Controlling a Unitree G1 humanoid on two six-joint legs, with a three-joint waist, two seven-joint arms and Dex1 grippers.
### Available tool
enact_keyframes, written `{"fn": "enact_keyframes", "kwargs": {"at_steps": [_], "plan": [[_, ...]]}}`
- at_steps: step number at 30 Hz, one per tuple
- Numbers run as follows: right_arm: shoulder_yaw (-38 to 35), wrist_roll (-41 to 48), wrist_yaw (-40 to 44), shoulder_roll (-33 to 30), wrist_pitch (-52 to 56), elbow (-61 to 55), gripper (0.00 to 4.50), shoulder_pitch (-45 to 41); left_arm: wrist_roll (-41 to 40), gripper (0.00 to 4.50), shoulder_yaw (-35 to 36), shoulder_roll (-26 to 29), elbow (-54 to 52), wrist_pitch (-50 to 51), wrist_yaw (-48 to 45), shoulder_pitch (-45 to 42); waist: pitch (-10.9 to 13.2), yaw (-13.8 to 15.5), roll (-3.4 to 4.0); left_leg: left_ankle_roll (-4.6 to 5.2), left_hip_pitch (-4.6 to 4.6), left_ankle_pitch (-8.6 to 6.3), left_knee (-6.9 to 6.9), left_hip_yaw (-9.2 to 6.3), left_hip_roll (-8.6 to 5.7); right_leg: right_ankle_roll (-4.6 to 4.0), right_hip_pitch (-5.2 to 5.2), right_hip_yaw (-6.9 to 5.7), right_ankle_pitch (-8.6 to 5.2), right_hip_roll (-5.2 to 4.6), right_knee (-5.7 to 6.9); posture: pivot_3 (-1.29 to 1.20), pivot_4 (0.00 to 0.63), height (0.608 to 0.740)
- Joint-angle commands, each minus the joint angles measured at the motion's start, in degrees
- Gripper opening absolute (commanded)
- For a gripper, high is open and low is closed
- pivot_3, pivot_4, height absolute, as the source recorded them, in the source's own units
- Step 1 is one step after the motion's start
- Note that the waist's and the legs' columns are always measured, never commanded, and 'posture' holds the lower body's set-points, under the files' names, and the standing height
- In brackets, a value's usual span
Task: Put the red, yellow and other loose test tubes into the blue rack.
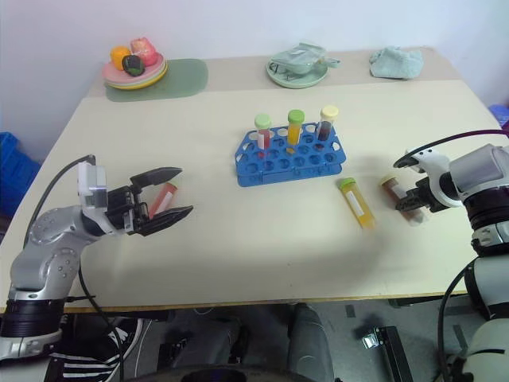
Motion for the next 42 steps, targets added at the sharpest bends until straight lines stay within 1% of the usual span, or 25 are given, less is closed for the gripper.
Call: {"fn": "enact_keyframes", "kwargs": {"at_steps": [1, 6, 8, 10, 11, 12, 14, 16, 17, 19, 20, 21, 23, 25, 26, 28, 31, 35, 39, 42], "plan": [[-1.60, 0.83, 1.02, -1.97, 0.17, -2.65, 1.55, -0.51, -0.78, 4.50, 0.39, 0.79, -2.15, 0.43, 0.32, -1.04, 0.00, 0.02, 0.00, 0.00, 0.00, 0.00, 0.00, 0.00, 0.00, 0.00, 0.00, 0.00, 0.00, 0.00, 0.00, 0.00, 0.150, 0.740], [-5.23, 4.18, 3.14, -4.00, -1.45, -6.48, 1.55, -0.11, -0.65, 4.50, 0.54, 0.81, -1.59, 0.68, 0.13, -1.68, 0.00, 0.10, 0.00, 0.00, -0.01, 0.00, 0.01, 0.01, -0.01, 0.00, -0.01, 0.01, 0.00, -0.01, 0.00, 0.00, 0.150, 0.740], [-8.19, 6.38, 3.64, -4.86, -2.43, -8.83, 1.55, 0.80, -0.61, 4.50, 0.57, 0.83, -1.29, 0.59, -0.06, -1.78, 0.00, 0.14, 0.00, 0.00, -0.01, 0.00, 0.01, 0.01, -0.01, 0.00, -0.01, 0.01, 0.00, -0.01, 0.00, 0.00, 0.150, 0.740], [-14.14, 9.34, 2.19, -4.69, -5.02, -11.55, 1.55, 2.44, -0.52, 4.50, 0.56, 0.89, -0.79, 0.44, -0.36, -2.05, 0.00, 0.07, 0.00, 0.00, -0.01, 0.00, 0.01, 0.01, -0.01, 0.00, -0.01, 0.01, 0.00, 0.00, 0.00, 0.00, 0.150, 0.740], [-18.57, 11.82, 1.03, -3.43, -4.74, -12.97, 1.55, 2.86, -0.47, 4.50, 0.60, 0.93, -0.31, 0.31, -0.59, -2.30, 0.00, 0.08, 0.00, 0.00, -0.01, 0.00, 0.01, 0.01, 0.00, 0.00, 0.00, 0.01, 0.00, 0.00, 0.00, 0.00, 0.150, 0.740], [-23.42, 14.67, -0.43, -1.57, -2.29, -13.80, 1.55, 2.64, -0.37, 4.50, 0.63, 1.00, 0.16, 0.11, -0.92, -2.49, 0.00, 0.07, 0.00, 0.00, 0.00, 0.00, 0.01, 0.03, 0.00, 0.01, 0.00, 0.01, 0.00, 0.00, 0.00, 0.00, 0.150, 0.740], [-32.56, 18.48, -5.43, 2.44, -1.72, -18.51, 1.55, 4.66, -0.25, 4.50, 0.64, 1.06, 1.14, -0.08, -1.42, -3.13, 0.00, -0.06, 0.00, 0.00, 0.02, 0.00, 0.00, 0.06, 0.01, 0.00, -0.01, 0.04, 0.01, 0.01, 0.01, 0.00, 0.150, 0.740], [-41.45, 21.76, -11.24, 7.64, -0.96, -24.01, 1.55, 7.11, 0.03, 4.50, 0.45, 1.10, 2.15, -0.33, -1.94, -4.06, -0.01, 0.06, -0.01, 0.00, 0.03, 0.00, -0.01, 0.06, 0.09, -0.03, 0.00, 0.06, 0.03, 0.08, 0.02, 0.00, 0.150, 0.740], [-45.38, 23.23, -14.08, 10.87, -2.97, -27.88, 1.55, 8.85, 0.11, 4.50, 0.35, 1.10, 2.60, -0.30, -2.07, -4.65, -0.02, 0.08, -0.03, 0.00, 0.03, 0.00, -0.01, 0.09, 0.10, -0.03, 0.00, 0.06, 0.04, 0.08, 0.02, 0.00, 0.150, 0.740], [-50.97, 26.19, -19.40, 17.42, -4.72, -35.11, 1.55, 11.51, 0.20, 4.50, 0.32, 1.28, 3.82, -0.40, -2.82, -5.86, -0.03, 0.22, -0.05, 0.00, 0.02, 0.00, 0.01, 0.08, 0.08, -0.03, 0.01, 0.05, 0.05, 0.08, 0.02, 0.00, 0.150, 0.740], [-52.81, 26.91, -22.05, 20.78, -8.00, -38.79, 1.55, 13.27, 0.26, 4.50, 0.27, 1.34, 4.22, -0.41, -3.08, -6.34, -0.04, 0.21, -0.06, 0.01, 0.01, 0.01, 0.02, 0.07, 0.07, 0.00, 0.02, 0.05, 0.07, 0.06, 0.03, 0.00, 0.150, 0.740], [-53.55, 27.41, -24.51, 24.39, -11.12, -42.37, 1.55, 15.14, 0.38, 4.50, 0.19, 1.47, 4.77, -0.49, -3.52, -6.95, -0.04, 0.18, -0.05, 0.01, 0.02, 0.01, 0.03, 0.05, 0.07, 0.00, 0.03, 0.04, 0.08, 0.07, 0.03, 0.00, 0.150, 0.740], [-55.01, 29.66, -29.13, 30.65, -13.33, -45.77, 1.55, 16.95, 0.68, 4.50, 0.17, 1.64, 6.26, -0.70, -4.28, -8.07, -0.04, 0.04, -0.05, 0.01, 0.02, 0.01, 0.04, 0.08, 0.05, 0.02, 0.01, 0.06, 0.10, 0.06, 0.08, 0.00, 0.150, 0.740], [-55.63, 30.23, -33.76, 36.38, -18.92, -46.33, 1.55, 17.76, 0.82, 4.50, 0.26, 1.90, 7.31, -0.76, -4.98, -9.11, -0.04, -0.24, -0.05, 0.01, 0.05, 0.01, 0.05, 0.13, 0.04, 0.01, 0.01, 0.09, 0.13, 0.06, 0.09, 0.00, 0.150, 0.740], [-54.33, 28.56, -35.21, 38.08, -23.47, -45.77, 1.55, 18.73, 0.77, 4.50, 0.44, 2.02, 7.90, -0.68, -5.24, -9.61, -0.05, -0.42, -0.04, 0.01, 0.07, 0.01, 0.05, 0.13, 0.05, 0.00, 0.03, 0.09, 0.14, 0.08, 0.09, 0.00, 0.150, 0.740], [-47.85, 21.19, -34.37, 38.63, -37.53, -43.45, 1.55, 23.50, 1.26, 4.50, 0.55, 2.20, 9.27, -1.34, -6.05, -10.31, -0.06, -0.45, -0.06, 0.01, 0.10, 0.01, 0.05, 0.13, 0.04, 0.00, 0.04, 0.09, 0.14, 0.07, 0.10, 0.00, 0.150, 0.740], [-46.71, 22.22, -37.16, 43.69, -44.82, -38.45, 1.55, 24.83, 1.64, 4.50, 0.70, 2.62, 10.72, -2.05, -6.97, -10.73, -0.09, -1.57, -0.10, 0.01, 0.22, 0.01, -0.01, 0.16, 0.02, 0.00, 0.12, 0.04, 0.14, 0.07, 0.16, 0.00, 0.150, 0.740], [-38.93, 15.14, -36.87, 44.09, -58.45, -31.97, 1.55, 26.06, 1.30, 4.50, 1.41, 3.57, 10.70, -1.68, -7.38, -10.51, -0.08, -3.13, -0.08, 0.01, 0.29, 0.01, -0.03, 0.23, 0.05, -0.02, 0.09, 0.06, 0.16, 0.08, 0.19, 0.00, 0.150, 0.740], [-36.11, 14.16, -38.29, 45.81, -65.93, -24.70, 1.55, 24.43, 1.13, 4.50, 2.08, 4.58, 10.93, -1.79, -7.66, -10.05, -0.08, -3.71, -0.08, 0.00, 0.42, 0.01, -0.14, 0.35, 0.23, -0.03, 0.10, 0.06, 0.16, 0.18, 0.18, 0.00, 0.150, 0.740], [-34.36, 13.91, -38.82, 46.65, -69.58, -20.69, 1.55, 23.00, 0.67, 4.50, 2.45, 5.26, 9.41, -1.08, -7.08, -9.52, -0.08, -4.00, -0.08, 0.00, 0.42, 0.01, -0.14, 0.35, 0.26, -0.04, 0.11, 0.06, 0.16, 0.23, 0.17, 0.00, 0.150, 0.740]]}}
